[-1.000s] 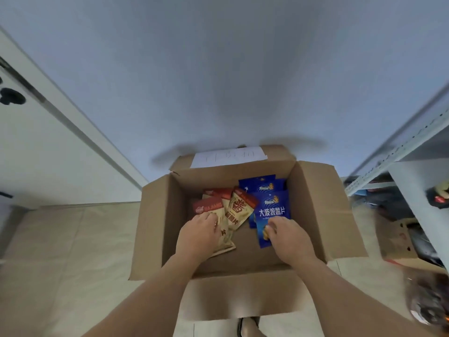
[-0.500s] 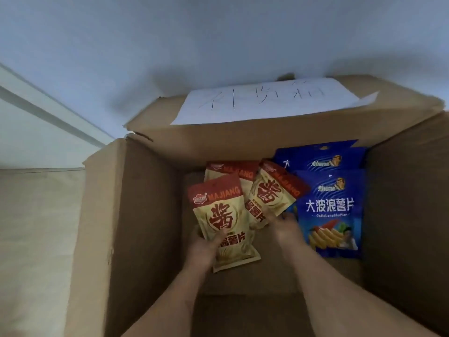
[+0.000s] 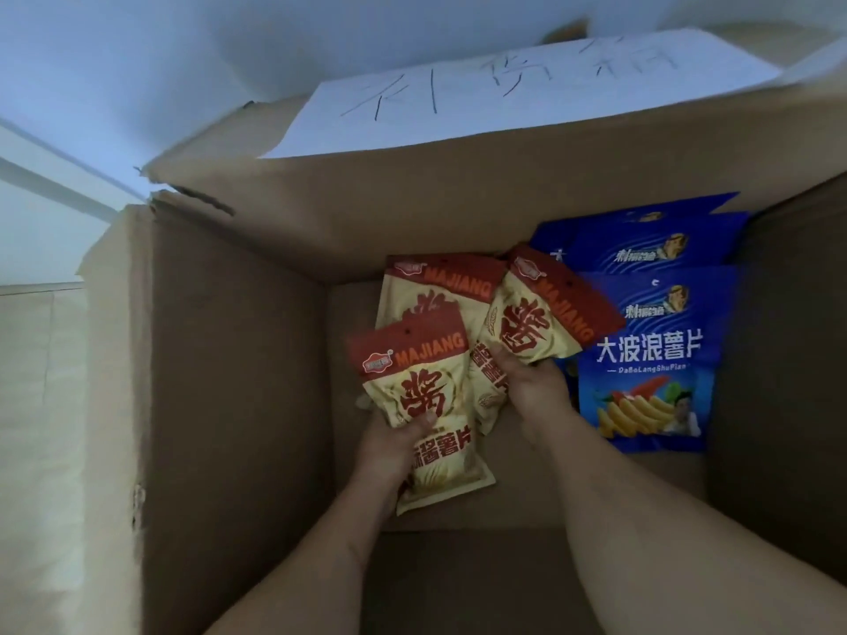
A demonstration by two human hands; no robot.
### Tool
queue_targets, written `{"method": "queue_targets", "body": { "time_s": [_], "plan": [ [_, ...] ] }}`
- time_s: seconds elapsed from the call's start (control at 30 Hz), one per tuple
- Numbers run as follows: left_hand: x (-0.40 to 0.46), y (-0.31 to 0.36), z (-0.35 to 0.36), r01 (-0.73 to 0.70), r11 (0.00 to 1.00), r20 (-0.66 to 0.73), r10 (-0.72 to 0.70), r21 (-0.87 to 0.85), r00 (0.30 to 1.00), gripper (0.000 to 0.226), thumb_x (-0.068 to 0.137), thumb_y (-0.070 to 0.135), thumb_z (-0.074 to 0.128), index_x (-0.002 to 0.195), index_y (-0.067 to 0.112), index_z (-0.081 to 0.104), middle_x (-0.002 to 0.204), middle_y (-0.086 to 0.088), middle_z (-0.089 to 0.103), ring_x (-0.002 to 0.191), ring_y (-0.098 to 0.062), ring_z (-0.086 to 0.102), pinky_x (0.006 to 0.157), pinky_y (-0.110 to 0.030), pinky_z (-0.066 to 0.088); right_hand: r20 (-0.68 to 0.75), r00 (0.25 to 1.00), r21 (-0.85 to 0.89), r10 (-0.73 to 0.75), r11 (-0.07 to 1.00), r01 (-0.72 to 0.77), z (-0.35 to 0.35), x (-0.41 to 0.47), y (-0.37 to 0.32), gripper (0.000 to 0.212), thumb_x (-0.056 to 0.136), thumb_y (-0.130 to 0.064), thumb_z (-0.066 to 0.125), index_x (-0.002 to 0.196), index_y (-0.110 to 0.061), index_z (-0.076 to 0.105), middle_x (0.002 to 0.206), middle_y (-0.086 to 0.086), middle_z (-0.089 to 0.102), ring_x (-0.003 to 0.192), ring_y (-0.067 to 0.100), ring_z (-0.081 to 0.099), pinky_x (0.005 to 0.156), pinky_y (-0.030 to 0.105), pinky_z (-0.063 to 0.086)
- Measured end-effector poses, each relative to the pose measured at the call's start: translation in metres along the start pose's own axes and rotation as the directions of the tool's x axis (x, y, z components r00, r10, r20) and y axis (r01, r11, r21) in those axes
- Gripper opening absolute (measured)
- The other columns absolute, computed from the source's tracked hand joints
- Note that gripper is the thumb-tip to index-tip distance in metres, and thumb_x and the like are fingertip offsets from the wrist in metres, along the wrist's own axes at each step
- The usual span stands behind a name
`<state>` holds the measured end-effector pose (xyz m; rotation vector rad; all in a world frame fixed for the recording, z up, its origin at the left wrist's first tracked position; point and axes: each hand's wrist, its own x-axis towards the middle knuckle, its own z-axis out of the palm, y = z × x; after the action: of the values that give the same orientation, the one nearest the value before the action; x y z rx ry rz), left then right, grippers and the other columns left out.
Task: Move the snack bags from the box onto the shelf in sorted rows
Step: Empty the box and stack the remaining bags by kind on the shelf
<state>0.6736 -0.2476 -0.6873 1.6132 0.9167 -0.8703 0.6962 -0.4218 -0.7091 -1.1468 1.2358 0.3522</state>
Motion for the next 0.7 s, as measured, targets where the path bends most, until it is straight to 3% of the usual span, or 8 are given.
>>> {"method": "queue_targets", "body": {
  "time_s": [0.13,0.23,0.37,0.53,0.7],
  "plan": [
    [-0.041,0.007,-0.008,0.036,0.99,0.167,-0.059,0.135,0.984,0.026,0.09,0.026,0.074,0.114,0.029,0.065,0.106,0.002,0.077,0.097,-0.018,0.071,0.082,-0.037,0.055,0.029,0.997,0.036,-0.074,0.997,0.073,-0.036,-0.038,-0.012,0.023,0.092,-0.027,0.072,0.111,-0.021,0.062,0.099,-0.009,0.066,0.085,0.005,0.061,0.066,0.02,0.047],
    [-0.09,0.027,-0.013,-0.035,0.976,0.269,-0.024,0.214,0.963,0.024,0.089,0.028,0.073,0.112,0.028,0.066,0.102,0.007,0.077,0.096,-0.012,0.071,0.08,-0.031,0.052,0.008,0.997,0.091,-0.071,0.993,0.07,-0.073,-0.081,-0.028,0.017,0.088,-0.025,0.076,0.098,-0.024,0.063,0.099,-0.004,0.071,0.09,0.016,0.068,0.075,0.032,0.054],
    [-0.163,0.066,-0.018,-0.179,0.939,0.392,0.053,0.294,0.919,0.03,0.089,0.028,0.075,0.117,0.029,0.064,0.108,0.005,0.077,0.105,-0.019,0.071,0.102,-0.046,0.051,-0.038,0.99,0.159,-0.138,0.977,0.142,-0.124,-0.159,-0.057,0.029,0.084,-0.024,0.079,0.108,-0.022,0.064,0.102,-0.001,0.076,0.095,0.021,0.072,0.084,0.041,0.057],
    [-0.262,0.099,-0.023,-0.376,0.869,0.581,0.132,0.322,0.803,0.029,0.095,0.018,0.067,0.122,0.023,0.06,0.114,0.0,0.076,0.105,-0.024,0.073,0.097,-0.055,0.054,-0.137,0.953,0.237,-0.271,0.925,0.297,-0.184,-0.275,-0.073,0.032,0.083,-0.019,0.08,0.112,-0.015,0.067,0.105,0.003,0.077,0.098,0.025,0.074,0.093,0.046,0.056],
    [-0.359,0.097,-0.033,-0.563,0.751,0.751,0.139,0.345,0.646,0.026,0.094,0.021,0.069,0.12,0.023,0.064,0.113,-0.002,0.076,0.104,-0.027,0.073,0.098,-0.058,0.052,-0.289,0.892,0.294,-0.349,0.854,0.429,-0.234,-0.403,-0.05,0.02,0.085,-0.018,0.079,0.102,-0.016,0.069,0.103,0.006,0.077,0.09,0.023,0.074,0.076,0.038,0.058]
  ]
}}
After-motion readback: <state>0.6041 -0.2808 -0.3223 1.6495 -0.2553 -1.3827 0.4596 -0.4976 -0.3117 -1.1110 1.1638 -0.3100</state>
